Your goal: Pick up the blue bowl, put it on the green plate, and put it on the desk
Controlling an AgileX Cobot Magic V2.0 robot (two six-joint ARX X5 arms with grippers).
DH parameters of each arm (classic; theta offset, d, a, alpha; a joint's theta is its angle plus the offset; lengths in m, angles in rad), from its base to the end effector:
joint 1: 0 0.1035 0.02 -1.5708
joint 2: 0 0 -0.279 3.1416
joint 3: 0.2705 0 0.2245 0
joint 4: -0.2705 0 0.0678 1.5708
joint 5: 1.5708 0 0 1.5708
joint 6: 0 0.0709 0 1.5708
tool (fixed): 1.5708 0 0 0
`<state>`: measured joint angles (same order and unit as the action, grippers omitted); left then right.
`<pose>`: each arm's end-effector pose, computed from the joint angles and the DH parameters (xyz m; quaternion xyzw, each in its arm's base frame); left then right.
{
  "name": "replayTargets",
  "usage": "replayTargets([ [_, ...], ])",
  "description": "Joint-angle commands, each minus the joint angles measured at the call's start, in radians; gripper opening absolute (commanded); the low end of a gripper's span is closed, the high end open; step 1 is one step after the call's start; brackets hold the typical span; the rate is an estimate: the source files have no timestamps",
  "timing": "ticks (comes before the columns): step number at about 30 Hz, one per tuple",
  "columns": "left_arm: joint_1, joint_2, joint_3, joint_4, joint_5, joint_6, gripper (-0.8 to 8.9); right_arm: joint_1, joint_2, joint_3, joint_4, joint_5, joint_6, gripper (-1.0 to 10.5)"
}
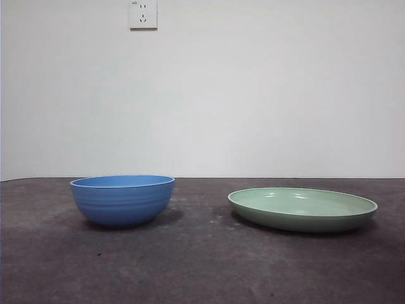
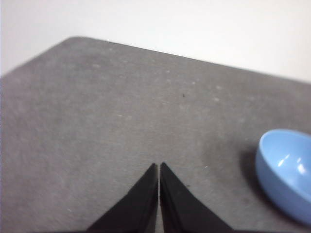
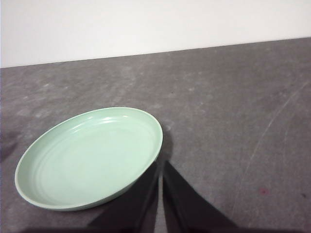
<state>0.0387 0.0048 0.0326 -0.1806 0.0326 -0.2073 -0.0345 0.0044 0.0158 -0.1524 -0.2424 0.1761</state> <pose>0.0927 0.0013 0.1497 -0.1059 0.0756 0.0109 0.9914 0.0924 0.0138 0.1480 0.0969 0.0786 0.0970 0.9874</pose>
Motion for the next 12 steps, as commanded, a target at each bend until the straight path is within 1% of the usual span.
replayTargets([
  [1,0.0,-0.002,-0.02,-0.008,0.004,-0.151,0.08,-0.001,-0.001,-0.004,-0.006,-0.003,0.056,0.1],
  [3,0.0,-0.002,-0.019,-0.008,0.004,-0.192,0.08,-0.001,-0.001,-0.004,-0.007,-0.008,0.097,0.1],
  [5,0.0,-0.002,-0.013,-0.011,0.005,-0.232,0.08,-0.001,-0.001,-0.003,-0.005,-0.031,0.11,0.1],
  [9,0.0,-0.002,0.018,-0.04,0.04,-0.258,0.08,-0.001,-0.001,0.004,-0.006,-0.03,0.176,0.1],
  [12,0.0,-0.001,0.056,-0.063,0.076,-0.275,0.09,-0.001,-0.001,0.022,-0.006,-0.03,0.192,0.1],
])
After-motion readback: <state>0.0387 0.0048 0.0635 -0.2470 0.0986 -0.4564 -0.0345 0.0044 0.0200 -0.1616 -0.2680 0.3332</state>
